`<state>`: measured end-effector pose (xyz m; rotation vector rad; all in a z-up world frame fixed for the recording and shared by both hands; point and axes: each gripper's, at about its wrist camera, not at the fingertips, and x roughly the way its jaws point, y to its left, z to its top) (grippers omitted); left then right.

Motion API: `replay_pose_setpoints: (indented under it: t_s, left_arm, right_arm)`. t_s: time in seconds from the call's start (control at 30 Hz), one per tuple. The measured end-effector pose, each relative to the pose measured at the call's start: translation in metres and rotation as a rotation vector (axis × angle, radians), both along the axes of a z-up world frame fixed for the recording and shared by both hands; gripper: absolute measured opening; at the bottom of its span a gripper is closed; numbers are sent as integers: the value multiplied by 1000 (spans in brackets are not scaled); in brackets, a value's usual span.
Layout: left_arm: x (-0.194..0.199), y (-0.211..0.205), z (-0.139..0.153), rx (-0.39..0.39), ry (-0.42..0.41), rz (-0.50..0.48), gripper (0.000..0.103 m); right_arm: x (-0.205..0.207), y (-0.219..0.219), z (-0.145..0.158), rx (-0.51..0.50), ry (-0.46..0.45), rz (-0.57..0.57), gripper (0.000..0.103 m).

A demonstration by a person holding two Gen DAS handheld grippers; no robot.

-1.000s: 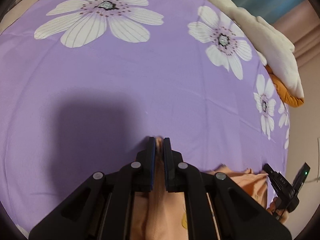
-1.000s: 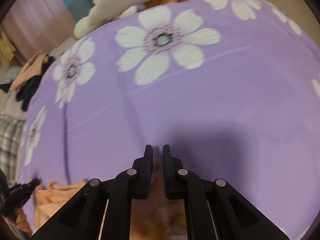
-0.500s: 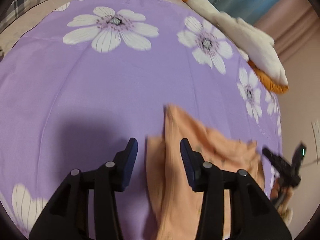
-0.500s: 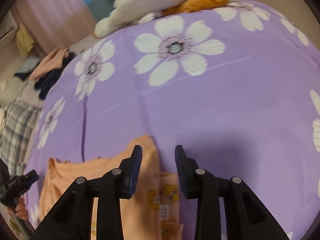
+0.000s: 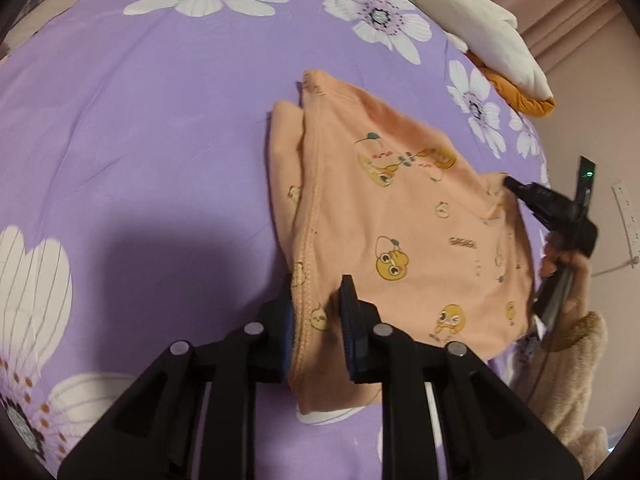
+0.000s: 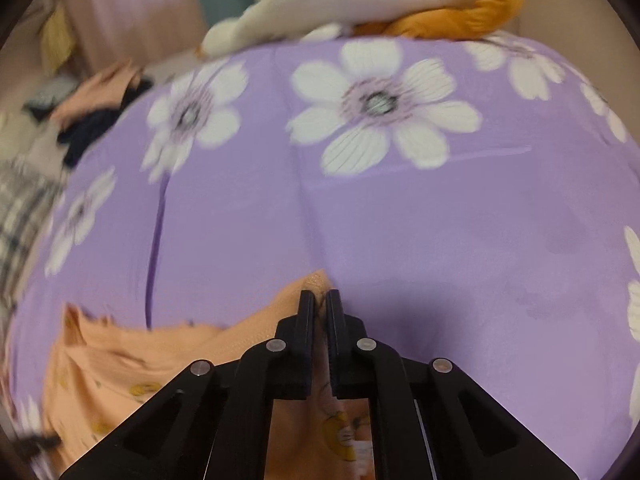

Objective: Fold small clothes
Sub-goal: 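Open both tools above the folded sleeper, then grasp the sleeper's folded edge with both tools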

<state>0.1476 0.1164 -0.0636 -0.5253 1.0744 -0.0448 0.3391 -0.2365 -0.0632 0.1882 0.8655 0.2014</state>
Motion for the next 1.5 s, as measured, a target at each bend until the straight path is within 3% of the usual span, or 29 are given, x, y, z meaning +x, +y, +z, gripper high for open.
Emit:
replay_pose_setpoints:
  t_s: [0.1,0.23,0.4,0.47,0.5,0.53,0.57,0.83,0.9,0.97,1.07,1.13,1.17,1.37,1.5]
  left_arm:
    - [-7,-4,-1,30,-2,9,16]
    - [-15,-6,-4,38,0,11,16]
    - [-21,-2,2,18,-18,26,19]
    - [-26,-3,9,31,-36,30,26]
    - [-28,-2,12,34,-49,36,30]
    - [-31,-1,13,30,-57,44,42]
    - [-33,0,13,20,-59,46,50]
    - [-38,-8,-6,-62,-25,23,48]
    - [-38,-7,-7,-66,-25,36,35]
    - [-38,-6,-13,-115,-11,39,17]
    - [-41,-6,-16,-137,-17,51,11]
    - [-44,-6,-13,-138,-19,73,10]
    - [-45,-5,-12,-136,-21,76,8]
    - [-61,-10,17,-60,-65,51,7]
    - [-69,-9,18,-84,-61,33,7]
  right_arm:
    - [7,-11,-9,15,38,-50,6]
    - [12,-10,-29,20,87,-36,6]
    - [-5,-19,-15,55,83,-52,9]
    - [-20,-27,-6,67,62,-62,20]
    - [-34,-33,0,76,43,-74,35]
    - [-45,-37,3,85,31,-77,48]
    - [-61,-42,6,97,17,-77,51]
    - [-139,-58,-17,191,99,-63,51]
    - [-152,-58,-26,200,129,-77,51]
    - [-160,-54,-31,192,138,-61,51]
    - [-167,-48,-33,192,129,-34,39]
    - [-166,-46,-36,186,131,-32,15]
    - [-167,-48,-36,203,134,-34,13]
    - [-190,-64,-4,262,30,-66,7]
    - [-199,-68,-2,265,17,-79,6]
